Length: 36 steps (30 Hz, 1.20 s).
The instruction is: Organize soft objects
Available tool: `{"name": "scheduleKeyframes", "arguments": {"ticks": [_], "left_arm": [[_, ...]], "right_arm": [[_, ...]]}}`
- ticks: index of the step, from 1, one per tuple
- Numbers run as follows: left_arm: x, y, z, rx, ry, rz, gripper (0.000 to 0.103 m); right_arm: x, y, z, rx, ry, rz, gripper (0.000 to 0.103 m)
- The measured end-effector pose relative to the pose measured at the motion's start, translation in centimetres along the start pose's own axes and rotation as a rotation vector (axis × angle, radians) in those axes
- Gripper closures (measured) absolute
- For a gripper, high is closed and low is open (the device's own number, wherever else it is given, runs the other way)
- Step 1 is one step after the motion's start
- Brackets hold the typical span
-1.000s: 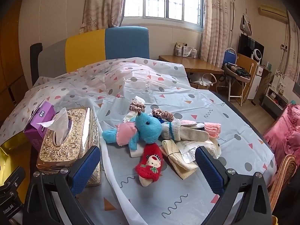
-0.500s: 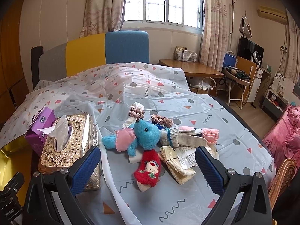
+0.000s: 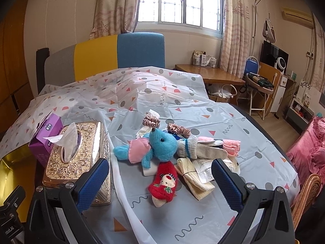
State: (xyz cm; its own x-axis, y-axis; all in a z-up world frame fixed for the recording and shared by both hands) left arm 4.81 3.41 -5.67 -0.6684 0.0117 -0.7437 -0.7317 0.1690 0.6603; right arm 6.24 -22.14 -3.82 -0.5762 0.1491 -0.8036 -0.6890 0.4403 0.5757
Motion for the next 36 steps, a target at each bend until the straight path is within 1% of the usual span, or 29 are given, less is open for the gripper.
{"name": "scheduleKeyframes", "arguments": {"ticks": [23, 28, 36], "left_arm": [[0.0, -0.1, -0.6, -0.001, -0.008, 0.005, 0.000], [0.1, -0.1, -0.7, -0.002, -0.011, 0.005, 0.000], [0.2, -0.2, -1.0, 0.005, -0.020, 0.012, 0.000]], "right_arm": [[-0.5, -0.4, -0.8, 0.008, -0.011, -0.003, 0.000], [-1.0, -0.9, -1.5, 0.020, -0.015, -0.009, 0.000], [-2.0, -2.2, -3.7, 0.047, -0.039, -0.014, 0.000]]}}
Point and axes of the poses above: each gripper's, at about its wrist camera, not at the fingertips, and y roughly against the way its jaws point, z to its left, x to its underside, the point moved 8 cm from there along -y, roughly the way its jaws point, and after that the axes turned 12 degrees about x, right-handed, at the moved point
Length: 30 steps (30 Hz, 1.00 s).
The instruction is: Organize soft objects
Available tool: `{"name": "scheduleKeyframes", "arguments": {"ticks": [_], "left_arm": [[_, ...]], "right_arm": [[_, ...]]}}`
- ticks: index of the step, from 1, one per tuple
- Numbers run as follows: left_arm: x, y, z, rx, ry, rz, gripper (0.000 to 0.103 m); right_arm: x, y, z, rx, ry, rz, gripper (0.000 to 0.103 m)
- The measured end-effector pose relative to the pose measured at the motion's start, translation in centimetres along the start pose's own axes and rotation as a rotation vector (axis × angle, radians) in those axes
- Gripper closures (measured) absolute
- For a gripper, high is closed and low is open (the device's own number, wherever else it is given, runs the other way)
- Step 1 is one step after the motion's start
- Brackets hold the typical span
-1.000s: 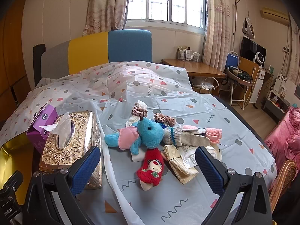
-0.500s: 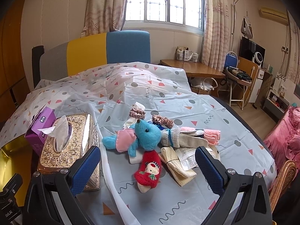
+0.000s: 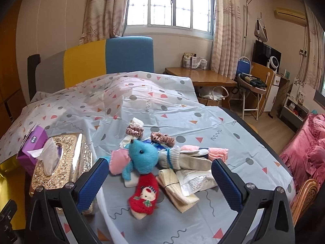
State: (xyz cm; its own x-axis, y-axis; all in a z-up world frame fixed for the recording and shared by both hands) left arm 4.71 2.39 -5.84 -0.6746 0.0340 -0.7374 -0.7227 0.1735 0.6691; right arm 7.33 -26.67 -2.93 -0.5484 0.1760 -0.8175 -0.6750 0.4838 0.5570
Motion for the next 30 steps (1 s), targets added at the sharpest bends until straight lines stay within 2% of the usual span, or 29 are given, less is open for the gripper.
{"name": "scheduleKeyframes", "arguments": {"ticks": [4, 9, 11, 14, 16, 21, 23, 25, 29, 30], "left_arm": [[-0.1, 0.1, -0.6, 0.029, -0.020, -0.006, 0.000], [-0.7, 0.5, -1.9, 0.173, -0.011, -0.028, 0.000], [-1.3, 0.7, -2.7, 0.187, -0.042, -0.028, 0.000], [-2.1, 1.0, -4.5, 0.264, -0.095, -0.032, 0.000], [-2.5, 0.9, -6.2, 0.332, -0.134, -0.017, 0.000], [-3.8, -0.1, -11.0, 0.412, -0.262, 0.014, 0.001], [-4.0, -0.8, -13.1, 0.454, -0.296, 0.042, 0.013], [-3.8, -1.7, -15.3, 0.490, -0.324, 0.083, 0.019], [-2.7, -4.1, -19.4, 0.513, -0.397, 0.156, 0.034], [-2.1, -5.0, -20.5, 0.510, -0.426, 0.179, 0.035]], "right_arm": [[-0.8, -1.6, -2.0, 0.015, -0.039, 0.005, 0.000], [-1.4, -4.7, -5.0, 0.063, -0.073, 0.008, 0.000], [-1.2, -6.1, -6.3, 0.079, -0.102, 0.022, 0.000], [-0.2, -8.0, -8.7, 0.117, -0.184, 0.080, 0.000], [0.2, -8.5, -10.0, 0.109, -0.262, 0.118, 0.000], [1.7, -9.5, -12.9, 0.125, -0.384, 0.208, 0.000], [2.1, -9.6, -13.8, 0.119, -0.435, 0.224, 0.000], [2.3, -9.6, -14.3, 0.107, -0.469, 0.234, 0.000], [2.3, -9.5, -14.0, 0.085, -0.480, 0.237, 0.000], [2.2, -9.5, -13.9, 0.081, -0.480, 0.236, 0.000]]}}
Point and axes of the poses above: each gripper's, at about its wrist camera, not at the fingertips, and y roughly against the way its jaws point, z to its left, x to its underside, the point moved 8 cm from there along -y, roughly the way its jaws point, and after that the axes turned 12 degrees about x, right-handed, at the moved point
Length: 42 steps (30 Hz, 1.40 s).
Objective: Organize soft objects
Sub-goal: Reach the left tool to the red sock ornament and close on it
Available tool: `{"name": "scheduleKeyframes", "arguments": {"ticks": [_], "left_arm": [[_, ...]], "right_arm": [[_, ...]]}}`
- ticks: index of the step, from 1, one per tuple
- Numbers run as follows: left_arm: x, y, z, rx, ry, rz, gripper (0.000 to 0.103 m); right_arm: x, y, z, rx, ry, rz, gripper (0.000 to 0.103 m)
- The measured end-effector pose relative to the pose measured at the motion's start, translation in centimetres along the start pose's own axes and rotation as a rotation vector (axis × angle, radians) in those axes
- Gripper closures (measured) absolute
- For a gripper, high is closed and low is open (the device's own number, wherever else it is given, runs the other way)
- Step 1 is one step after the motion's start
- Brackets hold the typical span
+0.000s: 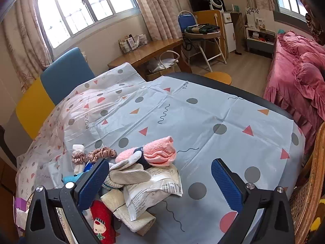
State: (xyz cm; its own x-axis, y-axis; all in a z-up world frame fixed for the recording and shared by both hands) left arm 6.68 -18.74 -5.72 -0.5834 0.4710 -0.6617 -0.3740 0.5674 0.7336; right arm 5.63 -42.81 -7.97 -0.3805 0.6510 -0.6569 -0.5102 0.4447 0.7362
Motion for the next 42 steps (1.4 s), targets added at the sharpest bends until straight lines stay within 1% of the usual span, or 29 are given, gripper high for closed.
{"name": "scheduleKeyframes", "arguments": {"ticks": [3, 6, 7, 8, 9, 12, 13, 14, 15, 16, 17, 18, 19, 20, 21, 23, 28, 30, 32, 34, 37, 39, 42], "left_arm": [[0.1, -3.5, -1.0, -0.006, -0.034, 0.069, 0.040], [0.7, -6.8, -1.3, -0.031, -0.061, 0.130, 0.045], [1.0, -8.0, -1.2, -0.038, -0.060, 0.154, 0.050], [1.3, -8.9, -0.9, -0.047, -0.056, 0.175, 0.051], [1.5, -10.1, -0.7, -0.060, -0.055, 0.198, 0.051], [1.9, -12.3, -0.1, -0.084, -0.049, 0.228, 0.052], [1.9, -12.7, -0.1, -0.077, -0.046, 0.230, 0.058], [1.9, -13.0, -0.3, -0.067, -0.048, 0.224, 0.077], [1.9, -13.2, -0.5, -0.063, -0.059, 0.214, 0.084], [1.9, -13.2, -0.8, -0.062, -0.069, 0.206, 0.088], [2.0, -13.1, -1.1, -0.064, -0.085, 0.193, 0.091], [2.2, -12.8, -1.3, -0.062, -0.100, 0.171, 0.092], [2.2, -12.6, -1.3, -0.058, -0.102, 0.162, 0.092], [2.5, -12.3, -1.3, -0.051, -0.096, 0.154, 0.093], [2.7, -11.9, -1.3, -0.049, -0.092, 0.147, 0.093], [3.0, -11.2, -1.3, -0.050, -0.096, 0.132, 0.094], [4.2, -9.7, -0.6, -0.052, -0.079, 0.118, 0.094], [4.7, -9.0, -0.4, -0.048, -0.069, 0.111, 0.094], [4.9, -8.0, -0.4, -0.048, -0.068, 0.092, 0.094], [5.0, -7.0, -0.6, -0.042, -0.077, 0.071, 0.094], [5.0, -5.4, -1.1, -0.039, -0.092, 0.041, 0.094], [5.3, -4.3, -1.3, -0.030, -0.088, 0.026, 0.094], [5.4, -2.7, -1.2, -0.030, -0.083, -0.001, 0.094]], "right_arm": [[-0.1, 0.1, 0.2, -0.015, -0.001, -0.002, 0.000], [-0.1, 0.2, 0.4, -0.032, -0.004, 0.000, 0.000], [-0.1, 0.2, 0.4, -0.036, -0.005, 0.001, 0.000], [-0.1, 0.2, 0.4, -0.040, -0.007, 0.003, 0.000], [-0.1, 0.1, 0.4, -0.045, -0.009, 0.005, 0.000], [0.0, 0.0, 0.5, -0.052, -0.013, 0.014, 0.000], [0.1, -0.1, 0.6, -0.053, -0.009, 0.018, 0.000], [0.2, -0.2, 0.7, -0.053, -0.001, 0.023, 0.000], [0.3, -0.4, 1.0, -0.053, 0.009, 0.027, 0.001], [0.3, -0.5, 1.3, -0.053, 0.024, 0.029, 0.002], [0.5, -0.5, 1.6, -0.055, 0.040, 0.029, 0.009], [0.6, -0.5, 1.9, -0.053, 0.055, 0.029, 0.015], [0.7, -0.6, 2.1, -0.054, 0.068, 0.030, 0.017], [0.9, -0.6, 2.3, -0.062, 0.078, 0.036, 0.021], [1.0, -0.7, 2.5, -0.068, 0.085, 0.043, 0.027], [1.2, -0.9, 2.8, -0.064, 0.101, 0.049, 0.033], [1.8, -1.1, 3.5, -0.070, 0.140, 0.064, 0.035], [2.0, -1.2, 3.9, -0.074, 0.158, 0.072, 0.039], [2.3, -1.4, 4.3, -0.079, 0.175, 0.086, 0.041], [2.6, -1.5, 4.6, -0.084, 0.193, 0.095, 0.045], [3.2, -1.6, 5.2, -0.099, 0.221, 0.110, 0.046], [3.6, -1.6, 5.6, -0.102, 0.244, 0.115, 0.051], [4.2, -1.5, 6.2, -0.113, 0.276, 0.120, 0.051]]}}
Point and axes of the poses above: each gripper's, at about its wrist camera, not at the fingertips, and y roughly against the way its jaws point, z to its left, x to its underside, the point moved 8 cm from there along -y, roughly the way its jaws point, and after that the axes turned 12 degrees about x, right-handed, at the moved point
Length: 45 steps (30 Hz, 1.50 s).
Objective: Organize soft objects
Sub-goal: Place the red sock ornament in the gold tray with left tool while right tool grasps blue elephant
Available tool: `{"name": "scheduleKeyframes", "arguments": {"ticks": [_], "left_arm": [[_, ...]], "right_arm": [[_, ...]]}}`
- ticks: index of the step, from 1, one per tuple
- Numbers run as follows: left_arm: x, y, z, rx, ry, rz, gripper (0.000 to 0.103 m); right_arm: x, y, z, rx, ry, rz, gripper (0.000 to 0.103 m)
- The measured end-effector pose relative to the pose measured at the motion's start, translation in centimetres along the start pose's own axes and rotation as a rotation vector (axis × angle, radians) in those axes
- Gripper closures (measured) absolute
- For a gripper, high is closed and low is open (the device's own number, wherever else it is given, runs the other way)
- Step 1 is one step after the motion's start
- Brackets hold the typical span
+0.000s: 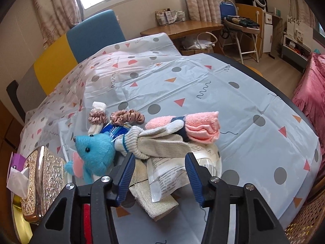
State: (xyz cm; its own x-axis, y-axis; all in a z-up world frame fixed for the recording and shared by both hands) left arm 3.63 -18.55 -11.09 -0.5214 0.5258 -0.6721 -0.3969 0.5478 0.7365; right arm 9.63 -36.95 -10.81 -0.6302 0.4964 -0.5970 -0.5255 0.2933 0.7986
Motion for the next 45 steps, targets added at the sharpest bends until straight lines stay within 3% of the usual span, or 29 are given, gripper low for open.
{"name": "scheduleKeyframes", "arguments": {"ticks": [10, 18, 21, 29, 32, 35, 36, 45], "left_arm": [[1.3, 4.5, 2.1, -0.010, 0.079, -0.059, 0.094], [2.3, 8.6, 4.5, -0.028, 0.141, -0.118, 0.094], [2.8, 9.9, 5.4, -0.045, 0.166, -0.132, 0.094], [5.1, 12.8, 8.3, -0.089, 0.262, -0.161, 0.094], [6.0, 13.8, 9.6, -0.108, 0.299, -0.167, 0.094], [6.7, 14.9, 10.9, -0.131, 0.331, -0.180, 0.094], [6.9, 15.4, 11.4, -0.142, 0.347, -0.187, 0.094], [9.6, 19.2, 16.2, -0.249, 0.470, -0.225, 0.094]], "right_arm": [[1.3, -0.5, 2.9, 0.006, 0.149, 0.009, 0.052], [2.2, -1.2, 3.6, 0.019, 0.190, 0.040, 0.052], [2.4, -1.2, 4.1, 0.005, 0.210, 0.041, 0.058], [2.4, -0.7, 5.5, -0.041, 0.233, 0.023, 0.058], [2.0, 0.1, 6.5, -0.101, 0.232, 0.003, 0.053], [1.5, 0.6, 8.0, -0.146, 0.249, -0.012, 0.032], [1.4, 0.5, 8.4, -0.141, 0.259, -0.011, 0.030], [0.5, -3.3, 12.7, -0.056, 0.361, -0.002, 0.029]]}}
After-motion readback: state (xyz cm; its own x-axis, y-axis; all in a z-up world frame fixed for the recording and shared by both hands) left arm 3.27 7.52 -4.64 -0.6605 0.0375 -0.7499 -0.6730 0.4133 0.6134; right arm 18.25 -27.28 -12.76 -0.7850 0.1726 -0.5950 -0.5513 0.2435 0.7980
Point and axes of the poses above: each gripper's, at about its wrist camera, not at the fingertips, and y roughly against the way its jaws point, z to its left, x to its underside, the point moved 8 cm from there along -y, roughly the way its jaws point, and after that the axes turned 12 degrees about x, right-handed, at the moved point
